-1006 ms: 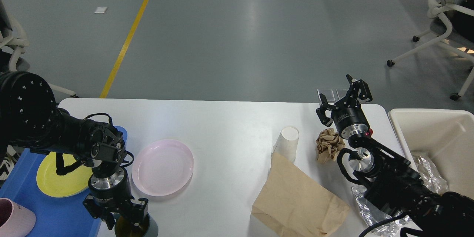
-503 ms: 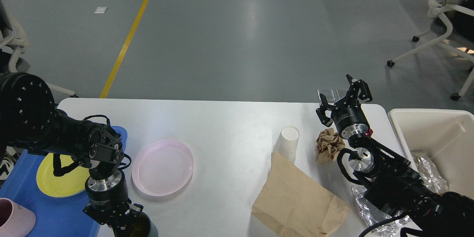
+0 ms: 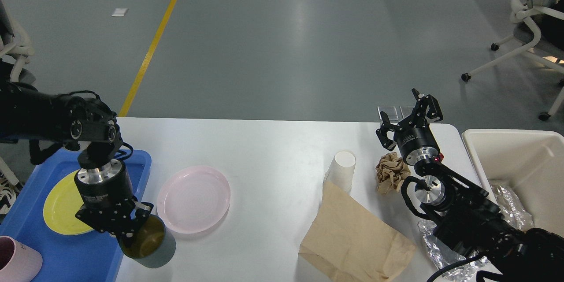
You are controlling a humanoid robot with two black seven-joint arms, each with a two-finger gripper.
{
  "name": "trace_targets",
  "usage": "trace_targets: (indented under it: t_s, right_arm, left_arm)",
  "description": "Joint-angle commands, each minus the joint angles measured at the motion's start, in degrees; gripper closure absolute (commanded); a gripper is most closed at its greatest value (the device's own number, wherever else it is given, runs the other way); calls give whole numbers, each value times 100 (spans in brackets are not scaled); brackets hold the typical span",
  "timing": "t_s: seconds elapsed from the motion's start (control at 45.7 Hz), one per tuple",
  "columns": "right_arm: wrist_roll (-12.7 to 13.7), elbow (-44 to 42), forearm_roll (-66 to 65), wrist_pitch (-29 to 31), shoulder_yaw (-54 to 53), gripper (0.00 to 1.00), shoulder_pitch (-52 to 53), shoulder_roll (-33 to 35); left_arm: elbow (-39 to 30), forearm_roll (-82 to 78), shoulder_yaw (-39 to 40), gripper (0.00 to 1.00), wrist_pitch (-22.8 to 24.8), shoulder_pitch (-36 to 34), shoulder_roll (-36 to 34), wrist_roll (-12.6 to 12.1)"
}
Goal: Tidy desktop
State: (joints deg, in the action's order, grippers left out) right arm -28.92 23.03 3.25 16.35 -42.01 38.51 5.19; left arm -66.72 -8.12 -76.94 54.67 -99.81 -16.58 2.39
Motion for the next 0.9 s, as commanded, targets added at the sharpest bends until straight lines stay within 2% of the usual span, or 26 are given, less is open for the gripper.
trace_targets:
  t_s: [0.0,0.131,0.306,0.437,0.612,0.875]
  right_arm:
    - [0,0,0,0,0,0,-1,0]
    - [0,0,0,0,0,0,-1,0]
    - [0,0,0,0,0,0,-1,0]
    - [0,0,0,0,0,0,7,0]
    - [0,0,0,0,0,0,-1,0]
    - [0,0,0,0,0,0,-1,0]
  left_arm:
    - [9,-5,-154,100,33,-556,-425,16]
    - [1,-14,-348,100,33,-803,-645,43]
    - [9,-14,-480,100,33,-672,-794,16]
    - [71,-14,-401,100,33,-66,-996,8]
    - [668,-14,-348,100,33,664,-1479,-10]
    - [1319,4,-374,100,33,1315,-1603,43]
